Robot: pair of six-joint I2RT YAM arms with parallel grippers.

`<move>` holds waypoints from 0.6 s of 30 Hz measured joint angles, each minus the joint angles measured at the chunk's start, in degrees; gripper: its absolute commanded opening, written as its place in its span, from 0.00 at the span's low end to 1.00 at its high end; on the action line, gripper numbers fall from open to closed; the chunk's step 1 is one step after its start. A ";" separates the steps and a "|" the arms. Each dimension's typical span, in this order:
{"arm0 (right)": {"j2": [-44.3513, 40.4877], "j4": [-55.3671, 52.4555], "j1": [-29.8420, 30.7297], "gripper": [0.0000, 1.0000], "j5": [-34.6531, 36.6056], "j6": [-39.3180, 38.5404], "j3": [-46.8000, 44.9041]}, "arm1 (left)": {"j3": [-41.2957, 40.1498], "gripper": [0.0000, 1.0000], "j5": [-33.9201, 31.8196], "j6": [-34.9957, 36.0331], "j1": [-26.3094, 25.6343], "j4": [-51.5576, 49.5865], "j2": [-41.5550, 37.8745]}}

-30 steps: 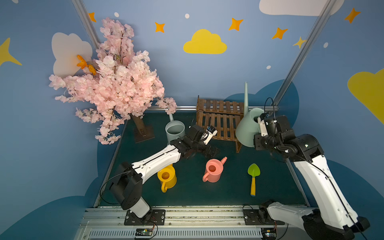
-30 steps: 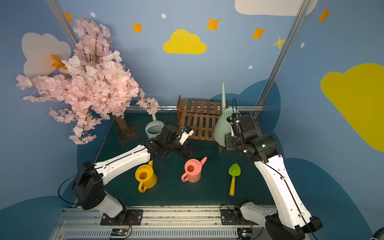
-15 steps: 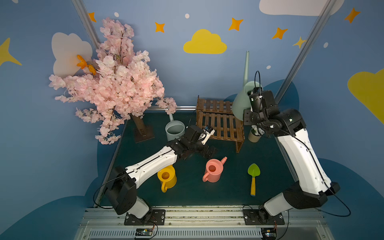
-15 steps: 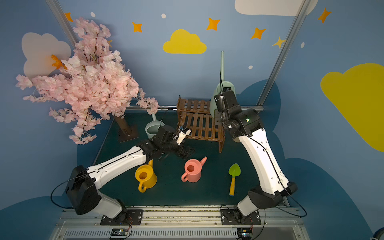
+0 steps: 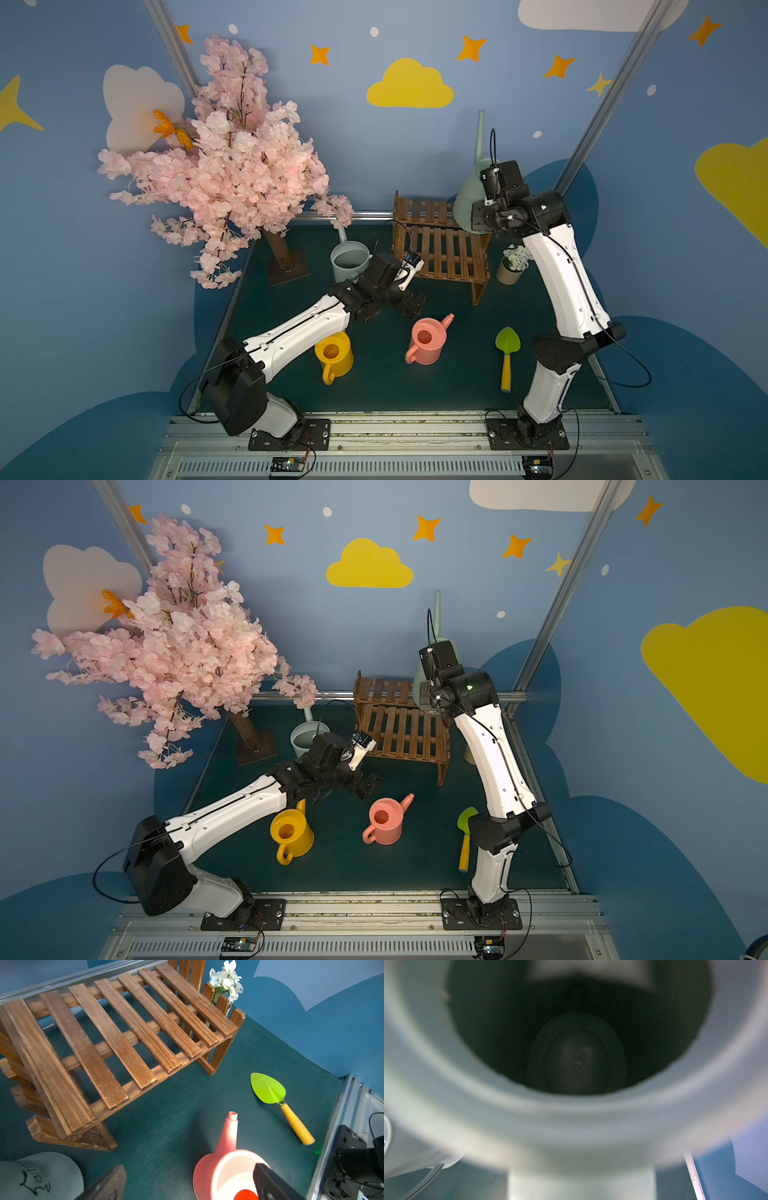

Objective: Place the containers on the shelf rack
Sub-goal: 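Place the container on the shelf.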

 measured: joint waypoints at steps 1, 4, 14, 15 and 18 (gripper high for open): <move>0.57 0.00 -0.57 0.07 -0.44 0.24 0.37 | 0.00 1.00 -0.22 -0.02 0.00 -0.09 -0.07; 1.57 0.00 -0.85 0.06 -1.11 0.63 1.86 | -0.13 1.00 -0.52 0.00 0.00 -0.17 -0.28; 5.86 -0.98 0.35 0.05 -1.86 0.63 8.59 | -0.20 1.00 -0.70 0.00 0.00 -0.37 -0.48; 6.01 -0.98 0.37 0.05 -1.90 0.61 8.76 | -0.20 1.00 -0.70 0.00 0.02 -0.35 -0.48; 6.45 -1.09 0.15 0.05 -2.14 0.68 9.09 | -0.20 1.00 -0.70 0.00 0.02 -0.37 -0.48</move>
